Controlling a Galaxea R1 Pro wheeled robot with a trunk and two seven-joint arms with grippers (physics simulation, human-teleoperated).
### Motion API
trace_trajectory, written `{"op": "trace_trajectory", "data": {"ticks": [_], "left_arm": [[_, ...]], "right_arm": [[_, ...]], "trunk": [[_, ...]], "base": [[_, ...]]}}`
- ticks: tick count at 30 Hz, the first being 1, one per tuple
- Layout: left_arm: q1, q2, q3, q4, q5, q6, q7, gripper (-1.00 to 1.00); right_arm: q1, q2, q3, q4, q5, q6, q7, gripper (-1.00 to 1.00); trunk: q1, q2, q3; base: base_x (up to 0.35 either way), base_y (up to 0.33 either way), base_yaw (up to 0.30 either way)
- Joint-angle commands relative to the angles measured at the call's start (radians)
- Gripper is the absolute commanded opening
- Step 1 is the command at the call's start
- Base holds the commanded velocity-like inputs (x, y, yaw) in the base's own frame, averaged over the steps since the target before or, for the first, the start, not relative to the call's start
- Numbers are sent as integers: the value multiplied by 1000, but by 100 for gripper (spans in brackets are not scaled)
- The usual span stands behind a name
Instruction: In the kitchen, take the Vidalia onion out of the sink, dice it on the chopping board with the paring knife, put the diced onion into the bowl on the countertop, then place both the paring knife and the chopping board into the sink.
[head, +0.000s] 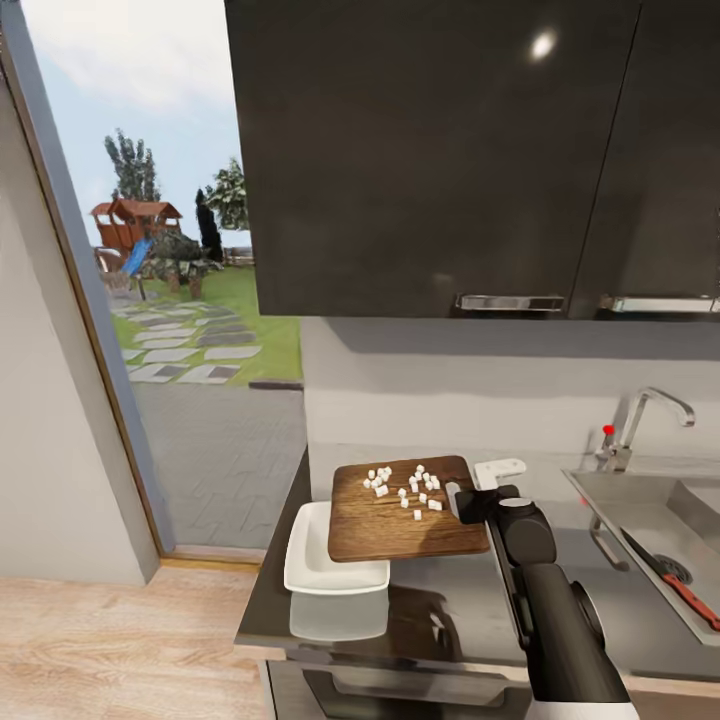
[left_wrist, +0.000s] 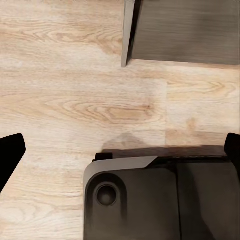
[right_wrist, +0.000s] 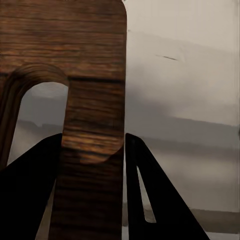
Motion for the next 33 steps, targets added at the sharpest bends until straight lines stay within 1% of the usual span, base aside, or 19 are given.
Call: {"op": "trace_trajectory", "data": {"ticks": [1, 7, 18, 20, 22, 24, 27, 33], "left_arm": [[1, 0, -2, -1, 2, -2, 1, 100], [1, 1, -3, -1, 2, -2, 1, 100], [1, 0, -2, -1, 2, -2, 1, 100], [1, 0, -2, -1, 2, -2, 1, 100], [1, 0, -2, -1, 2, -2, 1, 100], [1, 0, -2, -1, 2, -2, 1, 100], [1, 1, -1, -1, 2, -2, 1, 100], [1, 0, -1, -1, 2, -2, 1, 100]], "right_arm": [[0, 0, 0, -1, 11, 3, 11, -100], [0, -9, 1, -1, 11, 2, 12, -100], [0, -9, 2, 0, 9, -2, 12, -100], [0, -9, 13, 0, 9, -2, 12, -100], [0, -9, 48, 1, 10, -2, 11, -100], [0, -9, 68, 2, 10, -2, 9, -100], [0, -10, 81, 3, 11, -2, 8, -100], [0, -10, 85, 5, 10, -2, 8, -100]], "trunk": [[0, 0, 2], [0, 0, 11], [0, 0, 28], [0, 0, 32], [0, 0, 35], [0, 0, 38], [0, 0, 43], [0, 0, 52]], "base": [[0, 0, 0], [0, 0, 0], [0, 0, 0], [0, 0, 0], [0, 0, 0], [0, 14, 0], [0, 74, 0], [0, 10, 0]]}}
